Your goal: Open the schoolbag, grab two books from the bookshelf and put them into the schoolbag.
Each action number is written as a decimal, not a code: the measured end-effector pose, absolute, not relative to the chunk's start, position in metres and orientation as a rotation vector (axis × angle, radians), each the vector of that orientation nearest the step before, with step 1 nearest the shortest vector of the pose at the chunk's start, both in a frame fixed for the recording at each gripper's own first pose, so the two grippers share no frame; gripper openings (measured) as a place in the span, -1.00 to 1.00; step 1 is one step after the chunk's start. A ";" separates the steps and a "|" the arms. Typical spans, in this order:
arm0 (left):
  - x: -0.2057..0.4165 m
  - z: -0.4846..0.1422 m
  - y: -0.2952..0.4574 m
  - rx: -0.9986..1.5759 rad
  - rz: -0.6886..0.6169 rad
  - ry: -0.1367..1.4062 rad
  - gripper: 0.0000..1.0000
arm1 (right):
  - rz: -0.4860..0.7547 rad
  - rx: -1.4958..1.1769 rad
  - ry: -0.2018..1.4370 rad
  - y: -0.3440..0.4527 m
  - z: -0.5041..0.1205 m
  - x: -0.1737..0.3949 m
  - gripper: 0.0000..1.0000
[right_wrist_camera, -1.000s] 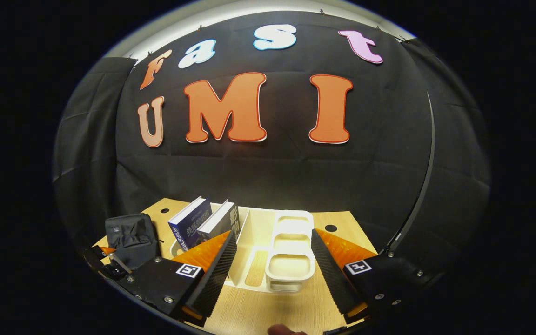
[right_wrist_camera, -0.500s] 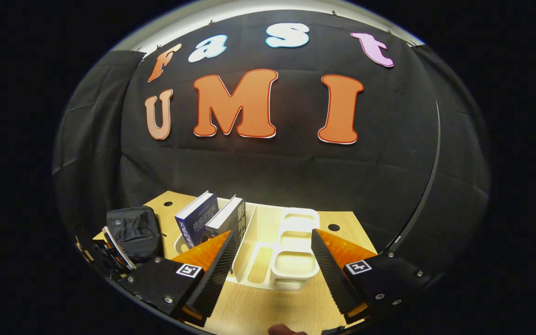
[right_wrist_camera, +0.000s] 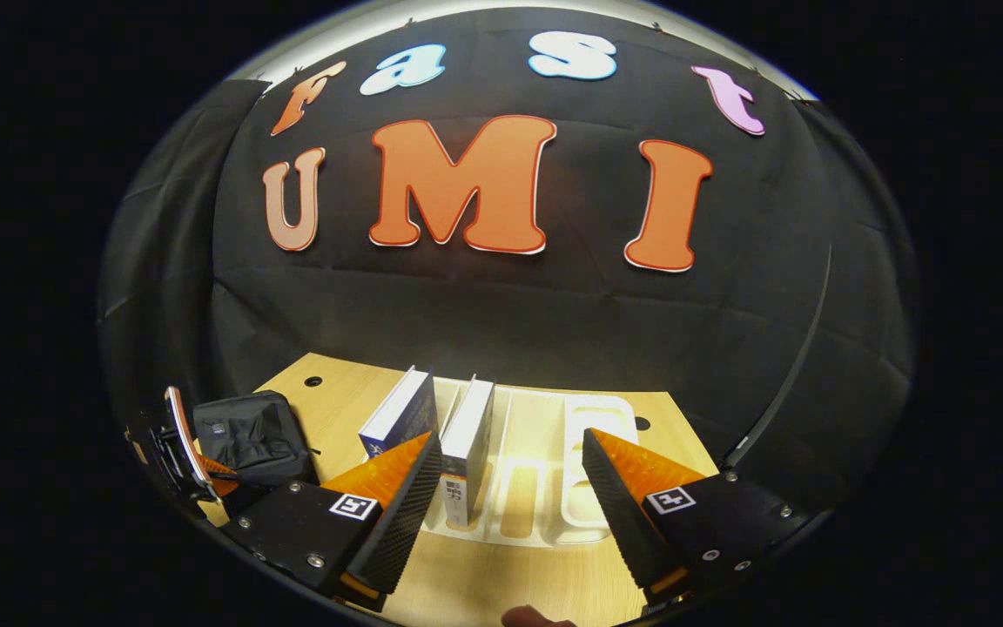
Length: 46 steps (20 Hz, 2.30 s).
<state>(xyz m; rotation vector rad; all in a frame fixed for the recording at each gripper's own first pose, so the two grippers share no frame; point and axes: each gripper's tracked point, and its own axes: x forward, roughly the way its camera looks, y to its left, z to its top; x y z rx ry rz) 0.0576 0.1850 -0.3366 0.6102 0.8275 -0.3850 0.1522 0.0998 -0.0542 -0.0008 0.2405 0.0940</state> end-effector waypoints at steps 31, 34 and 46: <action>0.140 -0.222 0.265 0.481 -0.753 0.931 -0.91 | 0.132 -0.089 0.952 0.230 -0.114 0.271 0.82; 0.148 -0.222 0.268 0.494 -0.749 0.928 -0.91 | 0.101 -0.097 1.021 0.230 -0.132 0.274 0.63; 0.157 -0.236 0.266 0.430 -0.782 0.941 -0.91 | 0.053 0.037 1.187 0.241 -0.152 0.263 -0.26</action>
